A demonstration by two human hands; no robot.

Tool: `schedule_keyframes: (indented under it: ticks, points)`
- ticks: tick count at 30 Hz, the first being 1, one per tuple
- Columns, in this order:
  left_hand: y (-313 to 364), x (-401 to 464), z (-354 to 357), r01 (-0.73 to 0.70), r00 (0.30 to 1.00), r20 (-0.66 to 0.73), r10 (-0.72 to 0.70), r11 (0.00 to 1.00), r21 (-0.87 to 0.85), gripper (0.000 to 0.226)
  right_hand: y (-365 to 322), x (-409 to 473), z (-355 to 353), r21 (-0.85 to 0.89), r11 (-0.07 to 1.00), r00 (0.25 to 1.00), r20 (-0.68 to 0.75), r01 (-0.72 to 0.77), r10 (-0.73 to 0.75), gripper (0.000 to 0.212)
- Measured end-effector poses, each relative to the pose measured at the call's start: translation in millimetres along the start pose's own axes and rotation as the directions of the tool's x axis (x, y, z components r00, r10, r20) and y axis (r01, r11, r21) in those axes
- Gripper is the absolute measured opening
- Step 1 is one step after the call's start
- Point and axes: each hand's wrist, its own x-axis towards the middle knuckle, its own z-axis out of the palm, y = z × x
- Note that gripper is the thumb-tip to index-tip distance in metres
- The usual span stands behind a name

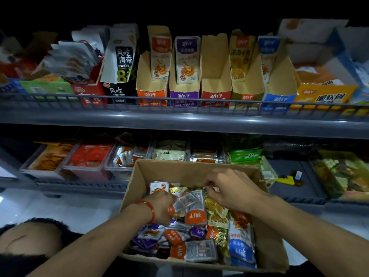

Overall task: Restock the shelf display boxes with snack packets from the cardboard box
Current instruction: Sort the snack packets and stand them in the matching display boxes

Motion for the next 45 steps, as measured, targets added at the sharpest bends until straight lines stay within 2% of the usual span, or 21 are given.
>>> schedule_keyframes:
  ticks: [2,4,6,8,9,10,12,13,14,17,20,24,26,28,31,34,37,39,41,42,45]
  points:
    - [5,-3,-8,0.0,0.998,-0.061,-0.008,0.993,-0.117,0.006,2,2,3,0.018,1.0,0.998,0.066,0.021,-0.023,0.023]
    - [13,-9,-21,-0.064,0.983,-0.18,0.027,0.977,-0.203,0.02,2,4,7,0.025,0.998,0.98,0.186,0.061,-0.065,0.04]
    - [20,-20,-37,-0.147,0.955,-0.29,0.056,0.942,-0.303,0.014,-2,5,11,0.023,0.996,0.957,0.274,0.09,-0.093,0.047]
    - [23,-29,-51,-0.204,0.93,-0.368,0.018,0.858,-0.472,0.012,-4,7,10,0.164,0.986,0.959,0.276,0.015,-0.061,0.025]
    - [24,-32,-57,-0.235,0.915,-0.402,-0.03,0.771,-0.592,0.01,-5,8,7,0.293,0.954,0.965,0.263,-0.065,-0.015,0.016]
    - [26,-38,-64,-0.278,0.896,-0.435,-0.095,0.643,-0.714,0.008,-6,9,3,0.423,0.894,0.966,0.255,-0.15,0.042,0.011]
    - [28,-49,-75,-0.362,0.864,-0.44,-0.244,0.306,-0.881,0.009,-10,8,-9,0.655,0.7,0.956,0.246,-0.285,0.158,0.011]
    - [30,-55,-78,-0.376,0.877,-0.401,-0.263,0.143,-0.916,0.015,-13,7,-15,0.748,0.582,0.947,0.24,-0.32,0.213,0.012]
    - [33,-60,-81,-0.359,0.904,-0.356,-0.237,0.033,-0.933,0.024,-17,6,-20,0.823,0.461,0.936,0.23,-0.333,0.265,0.015]
    - [44,-70,-78,-0.277,0.956,-0.269,-0.118,-0.057,-0.959,0.036,-31,3,-29,0.952,0.141,0.9,0.2,-0.272,0.388,0.021]
    - [50,-72,-81,-0.289,0.947,-0.269,-0.175,-0.096,-0.953,0.026,-41,3,-31,0.971,0.01,0.883,0.211,-0.237,0.418,0.025]
    - [38,-82,-97,-0.31,0.942,-0.297,-0.157,-0.061,-0.949,0.015,-45,10,-51,0.984,0.108,0.896,0.083,-0.144,0.436,0.038]
    - [29,-89,-105,-0.326,0.938,-0.316,-0.142,-0.053,-0.944,0.013,-45,16,-68,0.977,0.2,0.856,-0.037,-0.078,0.515,0.042]
    - [20,-95,-113,-0.355,0.931,-0.334,-0.15,-0.151,-0.923,0.015,-45,25,-83,0.966,0.255,0.825,-0.102,-0.052,0.555,0.03]
    - [8,-102,-124,-0.428,0.902,-0.385,-0.195,-0.302,-0.852,0.021,-49,40,-107,0.941,0.334,0.845,-0.14,-0.048,0.516,0.012]
    - [-3,-106,-135,-0.526,0.849,-0.436,-0.299,-0.402,-0.749,0.033,-56,59,-137,0.898,0.439,0.86,-0.198,-0.033,0.47,0.006]
    - [-13,-110,-148,-0.614,0.789,-0.474,-0.39,-0.471,-0.634,0.046,-64,89,-168,0.806,0.59,0.86,-0.332,0.044,0.388,0.007]
    - [-21,-111,-155,-0.671,0.741,-0.499,-0.45,-0.461,-0.581,0.042,-65,115,-190,0.699,0.708,0.818,-0.463,0.101,0.34,0.005]
    - [-28,-110,-156,-0.714,0.69,-0.498,-0.525,-0.381,-0.587,0.029,-60,143,-212,0.583,0.799,0.744,-0.597,0.146,0.299,0.007]
    - [-31,-109,-156,-0.718,0.671,-0.491,-0.556,-0.322,-0.617,0.024,-56,157,-223,0.512,0.848,0.71,-0.649,0.139,0.275,0.004]
    - [-37,-106,-155,-0.681,0.656,-0.474,-0.587,-0.19,-0.707,0.017,-47,194,-241,0.268,0.963,0.658,-0.729,0.018,0.19,0.024]
